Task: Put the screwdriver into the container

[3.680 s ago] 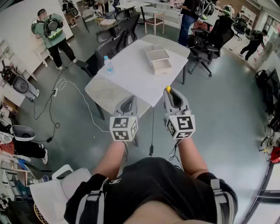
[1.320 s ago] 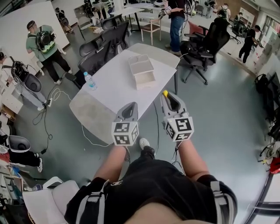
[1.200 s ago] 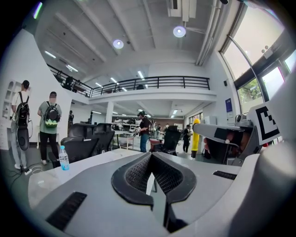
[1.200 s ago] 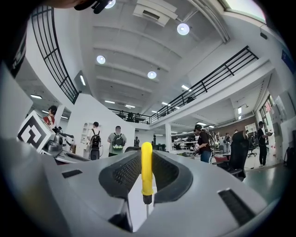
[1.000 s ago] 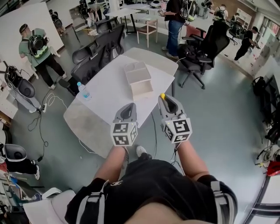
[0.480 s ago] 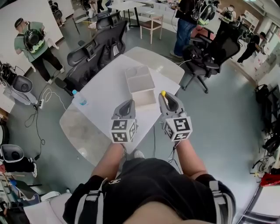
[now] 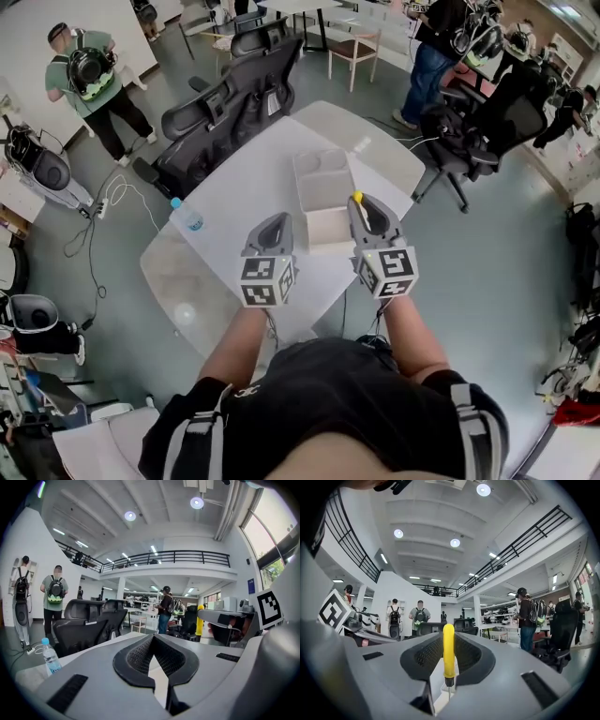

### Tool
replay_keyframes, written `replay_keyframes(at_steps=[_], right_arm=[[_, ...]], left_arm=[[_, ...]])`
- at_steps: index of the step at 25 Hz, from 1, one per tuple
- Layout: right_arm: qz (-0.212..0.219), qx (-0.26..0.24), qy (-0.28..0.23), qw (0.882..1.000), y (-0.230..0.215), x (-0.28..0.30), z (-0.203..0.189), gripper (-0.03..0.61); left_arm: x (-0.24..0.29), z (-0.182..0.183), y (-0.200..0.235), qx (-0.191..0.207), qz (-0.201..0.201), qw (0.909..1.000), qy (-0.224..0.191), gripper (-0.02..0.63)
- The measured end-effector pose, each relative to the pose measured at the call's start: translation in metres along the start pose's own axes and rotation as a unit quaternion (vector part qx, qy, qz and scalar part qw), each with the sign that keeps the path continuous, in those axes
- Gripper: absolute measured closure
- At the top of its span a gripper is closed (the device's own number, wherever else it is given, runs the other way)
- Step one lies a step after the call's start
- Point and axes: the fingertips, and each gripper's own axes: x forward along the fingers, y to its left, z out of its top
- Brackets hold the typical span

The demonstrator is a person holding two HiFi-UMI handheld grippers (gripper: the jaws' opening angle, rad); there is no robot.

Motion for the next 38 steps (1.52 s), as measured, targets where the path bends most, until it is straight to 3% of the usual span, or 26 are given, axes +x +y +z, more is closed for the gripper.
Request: replay_keyframes(at_steps=[11, 16, 24, 32, 38], right_arm=[[0.05, -0.012, 0.015, 0.999, -0.033, 0.044, -0.021, 0.509], [0.095, -0.011, 0.039, 0.995, -0.047, 0.064, -0.04, 0.509], [0.168, -0.031, 0.082, 0.982, -0.04, 0.091, -0.078, 0.509], [0.236, -0.074, 0.162, 0.955, -0.017, 0.112, -0.136, 0.509], [0.297, -0.073, 0.246, 0.92, -0.005, 0.118, -0.191, 0.509]], left_arm=[[0.039, -0.005, 0.013, -0.017, 0.053, 0.9984, 0.0, 0.601], [0.056, -0.008, 0.016, -0.042, 0.096, 0.9945, -0.004, 0.601], [0.058, -0.013, 0.019, -0.042, 0.15, 0.9878, 0.007, 0.601], [0.044, -0.023, 0.036, -0.057, 0.194, 0.9791, 0.016, 0.601], [0.03, -0.028, 0.049, -0.072, 0.23, 0.9703, 0.02, 0.601]])
